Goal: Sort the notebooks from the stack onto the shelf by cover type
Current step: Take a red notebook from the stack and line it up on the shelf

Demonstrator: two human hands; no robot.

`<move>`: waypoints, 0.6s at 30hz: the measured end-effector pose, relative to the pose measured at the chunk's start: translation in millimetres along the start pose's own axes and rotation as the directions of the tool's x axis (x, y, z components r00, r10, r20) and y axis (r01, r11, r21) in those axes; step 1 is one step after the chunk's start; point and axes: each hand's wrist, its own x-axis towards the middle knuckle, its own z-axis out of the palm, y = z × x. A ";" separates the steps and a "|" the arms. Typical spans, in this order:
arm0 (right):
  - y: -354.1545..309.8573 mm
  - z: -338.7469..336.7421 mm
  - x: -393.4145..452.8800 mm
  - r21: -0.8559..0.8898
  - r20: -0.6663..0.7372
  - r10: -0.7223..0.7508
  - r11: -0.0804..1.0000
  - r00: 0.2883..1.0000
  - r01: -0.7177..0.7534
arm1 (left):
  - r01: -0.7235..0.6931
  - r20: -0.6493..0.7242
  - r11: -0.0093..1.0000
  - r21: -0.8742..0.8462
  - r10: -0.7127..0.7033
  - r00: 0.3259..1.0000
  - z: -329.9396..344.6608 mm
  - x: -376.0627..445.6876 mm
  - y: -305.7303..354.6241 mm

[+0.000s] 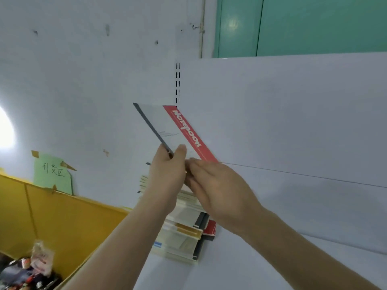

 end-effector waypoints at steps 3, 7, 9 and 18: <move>7.1 10.3 -7.6 -0.078 0.135 0.100 0.993 0.986 -0.090 | 0.021 -0.055 0.999 -0.046 -0.023 0.998 -14.6 9.1 -2.1; 25.9 7.7 -11.0 0.099 0.418 0.198 0.960 0.887 -0.261 | 0.006 -0.103 1.000 0.019 -0.004 0.995 -38.0 19.2 -2.0; 28.8 6.0 -9.6 0.256 0.507 0.191 0.898 0.840 -0.359 | -0.023 -0.125 0.995 0.096 0.035 0.992 -48.6 21.7 -1.0; 36.0 2.3 -11.3 -0.150 0.412 0.246 0.968 0.877 -0.201 | 0.011 -0.162 0.990 0.142 0.012 0.987 -64.5 25.5 -2.0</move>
